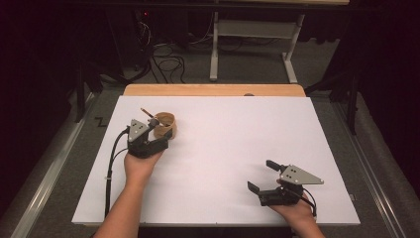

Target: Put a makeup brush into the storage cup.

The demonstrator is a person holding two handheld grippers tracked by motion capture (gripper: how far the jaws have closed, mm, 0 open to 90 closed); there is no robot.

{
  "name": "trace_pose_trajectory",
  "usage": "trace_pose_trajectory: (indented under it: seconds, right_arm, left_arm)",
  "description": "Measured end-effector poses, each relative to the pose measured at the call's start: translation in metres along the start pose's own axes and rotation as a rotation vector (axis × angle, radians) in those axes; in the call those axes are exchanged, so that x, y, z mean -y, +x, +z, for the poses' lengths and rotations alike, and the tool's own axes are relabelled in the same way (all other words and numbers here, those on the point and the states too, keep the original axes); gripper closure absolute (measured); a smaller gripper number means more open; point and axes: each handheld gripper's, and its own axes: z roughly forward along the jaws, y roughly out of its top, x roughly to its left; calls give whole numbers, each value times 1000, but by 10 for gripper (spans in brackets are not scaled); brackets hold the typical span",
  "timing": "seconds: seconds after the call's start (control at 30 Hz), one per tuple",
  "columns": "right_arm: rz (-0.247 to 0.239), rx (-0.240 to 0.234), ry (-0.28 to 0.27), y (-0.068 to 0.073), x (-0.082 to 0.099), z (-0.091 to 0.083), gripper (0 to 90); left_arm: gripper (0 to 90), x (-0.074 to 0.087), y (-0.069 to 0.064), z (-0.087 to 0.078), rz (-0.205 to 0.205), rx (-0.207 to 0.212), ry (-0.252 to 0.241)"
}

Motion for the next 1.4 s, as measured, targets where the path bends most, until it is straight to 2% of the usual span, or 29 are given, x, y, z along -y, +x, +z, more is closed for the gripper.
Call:
trace_pose_trajectory:
  seconds: [0.33, 0.73, 0.9, 1.07, 1.4]
  right_arm:
    - [-2, 3, 1, -1, 0, -1, 26]
    - [1, 18, -10, -4, 0, -4, 23]
    - [4, 25, -12, -6, -1, -6, 21]
    - [7, 35, -20, -8, -2, -9, 19]
    - [7, 61, -36, -12, -5, -16, 9]
  left_arm:
    - [204, 5, 0, -13, -17, 2, 9]
    - [105, 10, -2, -35, -26, 42, 36]
    - [81, 11, -6, -44, -21, 50, 42]
    - [58, 15, -10, -53, 2, 52, 82]
    - [8, 28, -27, -71, 2, 100, 85]
